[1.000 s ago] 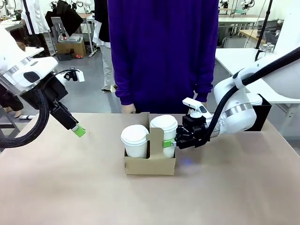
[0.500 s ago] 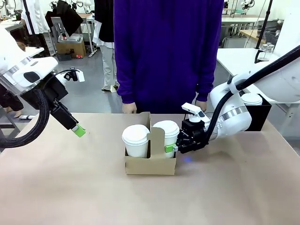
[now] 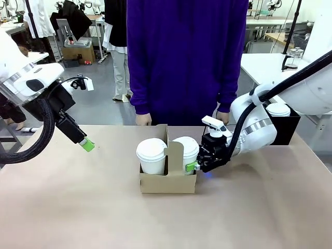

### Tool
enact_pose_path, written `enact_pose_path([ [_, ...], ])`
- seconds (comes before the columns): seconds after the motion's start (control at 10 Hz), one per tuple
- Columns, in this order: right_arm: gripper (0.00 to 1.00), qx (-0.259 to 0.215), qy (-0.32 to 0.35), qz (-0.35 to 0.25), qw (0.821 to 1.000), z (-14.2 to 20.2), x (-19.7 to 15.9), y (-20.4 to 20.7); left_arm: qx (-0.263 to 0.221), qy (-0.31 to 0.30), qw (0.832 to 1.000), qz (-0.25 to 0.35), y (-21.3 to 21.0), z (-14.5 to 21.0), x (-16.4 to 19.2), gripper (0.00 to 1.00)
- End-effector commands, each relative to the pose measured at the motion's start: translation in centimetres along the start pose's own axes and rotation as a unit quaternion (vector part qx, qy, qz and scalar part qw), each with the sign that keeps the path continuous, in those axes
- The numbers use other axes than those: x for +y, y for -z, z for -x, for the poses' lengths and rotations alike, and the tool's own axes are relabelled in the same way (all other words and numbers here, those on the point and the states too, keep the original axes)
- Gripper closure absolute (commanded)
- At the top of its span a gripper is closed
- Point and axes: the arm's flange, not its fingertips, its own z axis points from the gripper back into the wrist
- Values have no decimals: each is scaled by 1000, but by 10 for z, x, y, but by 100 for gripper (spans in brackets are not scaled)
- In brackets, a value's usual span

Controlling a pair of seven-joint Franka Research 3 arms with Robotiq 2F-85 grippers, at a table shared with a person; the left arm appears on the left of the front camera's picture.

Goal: Pour a drink into a cup and package it in a carrier.
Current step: Insert the held 600 ml Paper Cup into the Cup Carrier.

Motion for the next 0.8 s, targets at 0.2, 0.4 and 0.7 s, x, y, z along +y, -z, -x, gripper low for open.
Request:
enact_pose_path([
  [0.2, 0, 10, -37, -7, 999, -11, 4, -19, 3, -1, 1000, 1, -1, 0, -1, 0],
  [0.4, 0, 13, -42, 6, 999, -19, 5, -34, 3, -1, 1000, 1, -1, 0, -1, 0],
  [0.7, 0, 20, -38, 19, 999, -31, 7, -55, 3, -1, 1000, 1, -1, 0, -1, 0],
])
